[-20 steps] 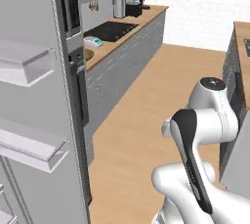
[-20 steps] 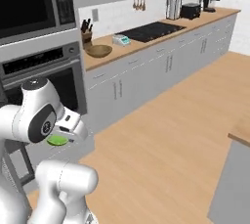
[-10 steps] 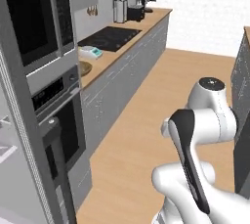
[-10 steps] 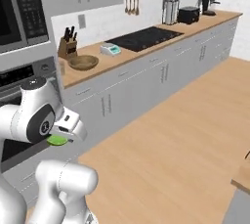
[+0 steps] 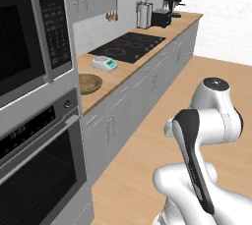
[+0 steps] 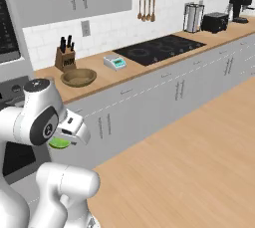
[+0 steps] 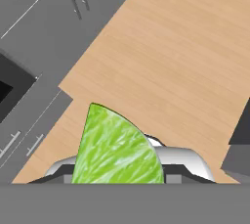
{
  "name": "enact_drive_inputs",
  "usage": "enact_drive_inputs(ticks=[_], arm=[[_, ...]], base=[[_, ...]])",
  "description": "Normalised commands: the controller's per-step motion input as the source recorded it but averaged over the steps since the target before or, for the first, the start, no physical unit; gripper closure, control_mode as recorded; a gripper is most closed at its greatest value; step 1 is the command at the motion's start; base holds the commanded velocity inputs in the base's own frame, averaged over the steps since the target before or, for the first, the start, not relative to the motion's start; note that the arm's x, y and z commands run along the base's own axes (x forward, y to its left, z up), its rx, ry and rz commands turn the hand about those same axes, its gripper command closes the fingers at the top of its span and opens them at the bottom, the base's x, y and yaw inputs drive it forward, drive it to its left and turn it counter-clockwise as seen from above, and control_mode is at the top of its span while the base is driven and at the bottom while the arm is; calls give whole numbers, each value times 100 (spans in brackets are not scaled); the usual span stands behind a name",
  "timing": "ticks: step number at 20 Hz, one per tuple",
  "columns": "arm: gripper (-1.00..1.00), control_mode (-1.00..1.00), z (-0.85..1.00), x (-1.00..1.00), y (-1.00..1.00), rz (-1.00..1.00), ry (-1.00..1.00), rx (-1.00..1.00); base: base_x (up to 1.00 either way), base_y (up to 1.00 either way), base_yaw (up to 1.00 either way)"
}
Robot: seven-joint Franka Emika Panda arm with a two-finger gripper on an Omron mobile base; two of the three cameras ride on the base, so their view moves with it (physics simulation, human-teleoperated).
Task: Grab a lemon wedge from the fridge and one ice cube from the ice bowl, and put them in the glass of lemonade.
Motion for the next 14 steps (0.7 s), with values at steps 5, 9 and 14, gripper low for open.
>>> enact_drive_inputs(ticks=[5, 9, 14], arm=[[100, 100, 0, 0, 0, 0, 0, 0], [100, 100, 0, 0, 0, 0, 0, 0], [100, 100, 0, 0, 0, 0, 0, 0]], base=[[100, -14, 53], [100, -38, 73], [99, -90, 55]])
